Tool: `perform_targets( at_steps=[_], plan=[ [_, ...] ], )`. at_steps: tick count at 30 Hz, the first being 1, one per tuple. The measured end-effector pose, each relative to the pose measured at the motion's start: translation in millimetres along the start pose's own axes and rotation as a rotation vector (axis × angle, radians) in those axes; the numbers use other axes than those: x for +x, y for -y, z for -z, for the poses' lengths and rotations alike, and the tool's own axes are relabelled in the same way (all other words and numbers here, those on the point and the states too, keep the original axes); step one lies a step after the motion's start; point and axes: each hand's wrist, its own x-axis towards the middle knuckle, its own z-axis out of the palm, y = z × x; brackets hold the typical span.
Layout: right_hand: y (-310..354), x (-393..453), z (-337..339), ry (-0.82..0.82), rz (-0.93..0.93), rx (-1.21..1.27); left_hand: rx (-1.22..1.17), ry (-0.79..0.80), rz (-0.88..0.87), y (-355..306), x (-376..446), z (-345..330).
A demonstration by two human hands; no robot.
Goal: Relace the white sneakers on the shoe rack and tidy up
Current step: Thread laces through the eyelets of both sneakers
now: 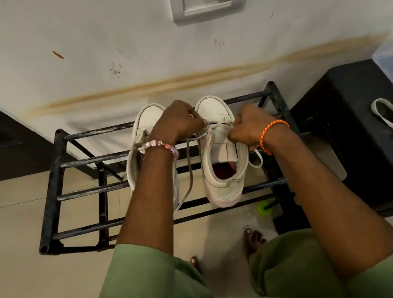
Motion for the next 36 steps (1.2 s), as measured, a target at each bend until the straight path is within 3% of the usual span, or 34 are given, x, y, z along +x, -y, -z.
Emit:
perform_targets(
  at_steps=[4,7,13,21,25,30,32,34,36],
  plan=[
    [-8,-8,-10,-0.169,0.07,0.029,0.162,-0.015,-0.002,-2,0,3],
    [-15,-12,-19,-0.277,0.103,0.116,0.089,0.017,0.005,-1,-6,6],
    [-17,-12,-16,-0.226,0.159,0.157,0.027,-0.034,-0.034,3,-8,1],
    [-18,-3,-13,-0.142,0.183,0.137,0.067,0.09,-0.005,2,4,11],
    [-18,-1,-13,-0.177,0.16,0.126,-0.218,0.022,-0.035,14,-11,3],
    [-23,-2,-11,-0.178,0.14,0.13,-0.882,-0.127,-0.093,11,-21,23],
    [-22,-2,-11,-0.174,0.151,0.109,-1.045,-0.166,-0.062,7,-27,26],
    [-19,-2,-13,-0.178,0.164,0.077,-0.975,-0.22,0.003,3,-35,17],
    [-17,-3,-15,-0.191,0.167,0.067,-0.63,-0.252,-0.006,5,-37,1]
  ],
)
